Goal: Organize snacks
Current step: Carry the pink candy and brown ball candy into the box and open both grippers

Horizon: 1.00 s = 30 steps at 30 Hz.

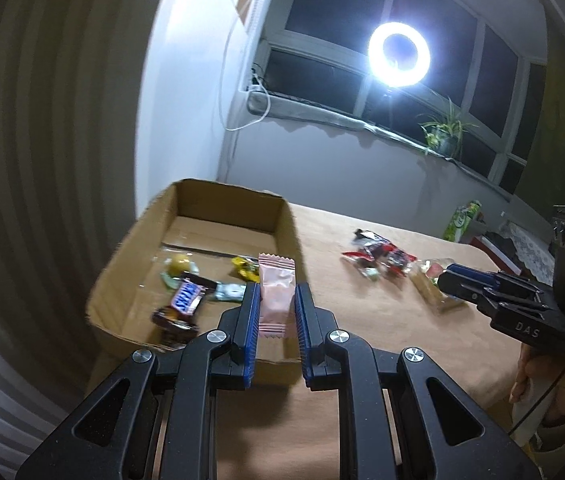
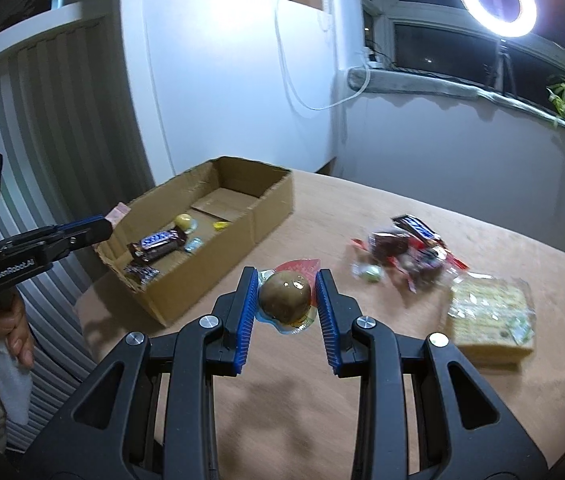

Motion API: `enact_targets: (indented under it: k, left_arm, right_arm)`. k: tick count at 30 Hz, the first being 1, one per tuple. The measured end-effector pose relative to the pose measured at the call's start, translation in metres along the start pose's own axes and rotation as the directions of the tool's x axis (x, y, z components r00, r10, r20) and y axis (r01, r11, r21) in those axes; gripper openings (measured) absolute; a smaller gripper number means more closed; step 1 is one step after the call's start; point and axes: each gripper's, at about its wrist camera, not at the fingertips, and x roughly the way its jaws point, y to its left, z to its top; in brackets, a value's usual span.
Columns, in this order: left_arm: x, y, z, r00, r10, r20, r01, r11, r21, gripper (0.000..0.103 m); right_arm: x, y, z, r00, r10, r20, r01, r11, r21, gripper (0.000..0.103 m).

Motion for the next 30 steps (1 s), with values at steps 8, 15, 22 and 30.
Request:
enact_targets:
  k: [8,15,22,30]
  left_arm:
    - [0.007,0.033,0.002,1.0,0.024,-0.004,-0.024,0.999,-0.027,0.015]
    - [0.018,0.054,0.005,0.999,0.034,-0.015,-0.035,0.998,-0.048,0.015]
    - [0.028,0.059,0.011,0.999,0.027,-0.021,-0.028,0.999,-0.042,0.015]
    - [0.044,0.063,0.013,0.999,0.026,-0.046,-0.028,0.999,-0.037,0.016]
  right_arm:
    - [0.032,0.04,0.02,0.997,0.072,-0.012,-0.073,0.996,-0.059,0.031]
    - [0.063,0.07,0.036,0.99,0.139,-0.018,-0.141,0.985,-0.1,0.031]
    - [0.083,0.081,0.051,0.985,0.172,-0.006,-0.172,0.978,-0.12,0.031]
    - [0.113,0.082,0.053,0.98,0.193,-0.04,-0.196,0.976,-0.099,0.044]
